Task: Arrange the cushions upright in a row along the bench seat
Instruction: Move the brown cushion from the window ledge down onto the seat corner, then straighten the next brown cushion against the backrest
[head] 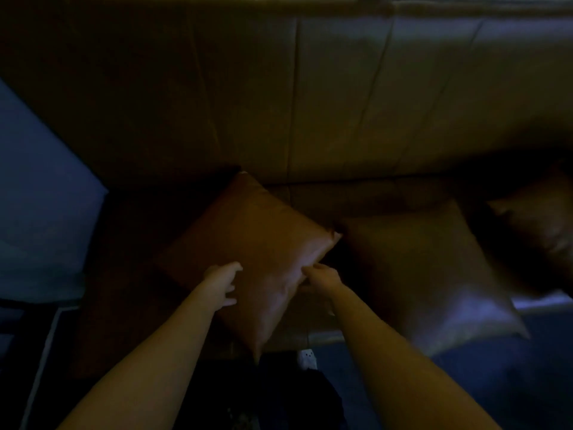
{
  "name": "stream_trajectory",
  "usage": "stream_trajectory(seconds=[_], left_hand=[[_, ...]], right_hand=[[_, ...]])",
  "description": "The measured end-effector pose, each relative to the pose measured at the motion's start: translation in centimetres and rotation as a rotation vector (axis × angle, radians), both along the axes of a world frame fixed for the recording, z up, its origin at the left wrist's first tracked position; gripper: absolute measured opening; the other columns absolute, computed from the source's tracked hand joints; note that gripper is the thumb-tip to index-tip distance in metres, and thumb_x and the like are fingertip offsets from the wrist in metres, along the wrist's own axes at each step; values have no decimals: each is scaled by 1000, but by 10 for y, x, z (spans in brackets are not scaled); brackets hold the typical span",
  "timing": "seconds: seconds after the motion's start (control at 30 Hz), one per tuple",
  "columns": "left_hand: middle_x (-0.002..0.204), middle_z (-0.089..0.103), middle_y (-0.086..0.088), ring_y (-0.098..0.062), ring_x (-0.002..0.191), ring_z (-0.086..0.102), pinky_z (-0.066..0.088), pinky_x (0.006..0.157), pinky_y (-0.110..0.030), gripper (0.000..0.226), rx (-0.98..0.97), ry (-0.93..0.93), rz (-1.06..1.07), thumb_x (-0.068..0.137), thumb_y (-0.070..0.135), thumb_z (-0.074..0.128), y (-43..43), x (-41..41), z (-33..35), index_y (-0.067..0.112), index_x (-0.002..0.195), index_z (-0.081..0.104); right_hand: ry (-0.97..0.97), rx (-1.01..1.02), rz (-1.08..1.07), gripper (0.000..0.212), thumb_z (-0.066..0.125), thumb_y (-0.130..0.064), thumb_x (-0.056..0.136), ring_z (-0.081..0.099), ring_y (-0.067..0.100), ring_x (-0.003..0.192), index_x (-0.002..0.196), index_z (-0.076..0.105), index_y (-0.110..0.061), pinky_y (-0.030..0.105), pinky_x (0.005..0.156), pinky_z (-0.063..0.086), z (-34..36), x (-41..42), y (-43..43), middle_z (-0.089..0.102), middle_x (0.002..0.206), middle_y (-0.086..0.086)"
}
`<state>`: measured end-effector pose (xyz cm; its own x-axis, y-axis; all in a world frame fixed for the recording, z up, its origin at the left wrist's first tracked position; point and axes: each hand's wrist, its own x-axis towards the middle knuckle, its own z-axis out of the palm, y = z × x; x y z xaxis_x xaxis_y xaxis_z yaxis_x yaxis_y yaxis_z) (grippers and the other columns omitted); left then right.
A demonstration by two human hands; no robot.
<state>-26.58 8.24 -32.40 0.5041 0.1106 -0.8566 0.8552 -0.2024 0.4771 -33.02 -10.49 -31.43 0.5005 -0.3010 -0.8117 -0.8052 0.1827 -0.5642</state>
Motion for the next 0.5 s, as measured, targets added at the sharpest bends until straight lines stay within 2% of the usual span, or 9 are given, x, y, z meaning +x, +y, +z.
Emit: stream_trajectory(seconds=[0.03, 0.1, 0.13, 0.2, 0.27, 0.33, 0.37, 0.43, 0.5], left_hand=[[149, 41, -13, -32, 127, 50, 49, 88, -50, 62, -2, -23, -43, 93, 21, 61, -15, -2, 7, 13, 149, 36], [147, 44, -12, -30, 125, 52, 48, 85, -46, 56, -27, -65, -114, 94, 24, 59, -48, -8, 20, 13, 146, 40], [146, 45, -11, -29, 124, 53, 48, 83, -44, 54, -49, -75, -144, 95, 24, 58, -66, -11, 26, 13, 145, 41], [144, 47, -10, -28, 120, 55, 49, 86, -43, 51, -87, -86, -217, 98, 27, 54, -102, -20, 38, 14, 146, 42], [144, 47, -9, -27, 121, 54, 48, 94, -44, 51, -106, -88, -291, 99, 30, 52, -138, -30, 43, 15, 147, 40], [146, 45, -9, -28, 126, 51, 45, 99, -45, 53, -123, -80, -330, 98, 31, 53, -176, -41, 46, 16, 147, 39], [148, 44, -9, -28, 128, 50, 43, 100, -44, 54, -128, -71, -338, 97, 31, 54, -196, -47, 45, 17, 148, 39], [151, 41, -10, -28, 130, 48, 42, 100, -44, 61, -124, -42, -337, 96, 30, 57, -236, -56, 40, 16, 151, 34], [153, 37, -10, -29, 133, 45, 41, 102, -45, 71, -119, -12, -323, 94, 32, 61, -273, -65, 31, 14, 154, 27]], right_hand=[[-7, -17, -9, 49, 54, -21, 97, 63, 27, 103, 143, 42, -10, 39, 86, 55, 13, -5, -11, 59, 113, 7], [-19, -24, -55, 54, 52, -21, 99, 61, 30, 114, 149, 33, -14, 41, 91, 51, 29, -16, -39, 52, 96, 2], [-24, -30, -82, 57, 51, -21, 99, 59, 31, 119, 151, 30, -14, 41, 95, 50, 32, -20, -57, 51, 96, 3], [-20, -40, -128, 59, 52, -22, 99, 57, 31, 121, 153, 28, -16, 41, 94, 49, 38, -30, -92, 54, 111, 7], [-11, -48, -132, 58, 52, -23, 98, 60, 28, 107, 152, 30, -16, 34, 77, 53, 41, -40, -129, 56, 121, 11], [-21, -63, -124, 54, 53, -21, 98, 57, 19, 76, 149, 34, -14, 23, 46, 50, 41, -50, -169, 57, 95, 8], [-25, -83, -118, 54, 53, -20, 98, 51, 16, 65, 148, 35, -13, 22, 39, 44, 41, -54, -189, 53, 83, 5], [-25, -116, -107, 56, 54, -20, 97, 50, 16, 63, 149, 35, -12, 27, 49, 46, 38, -61, -231, 51, 82, 4], [-27, -138, -96, 57, 53, -22, 98, 61, 26, 90, 151, 34, -11, 39, 76, 55, 34, -70, -272, 56, 103, 9]])
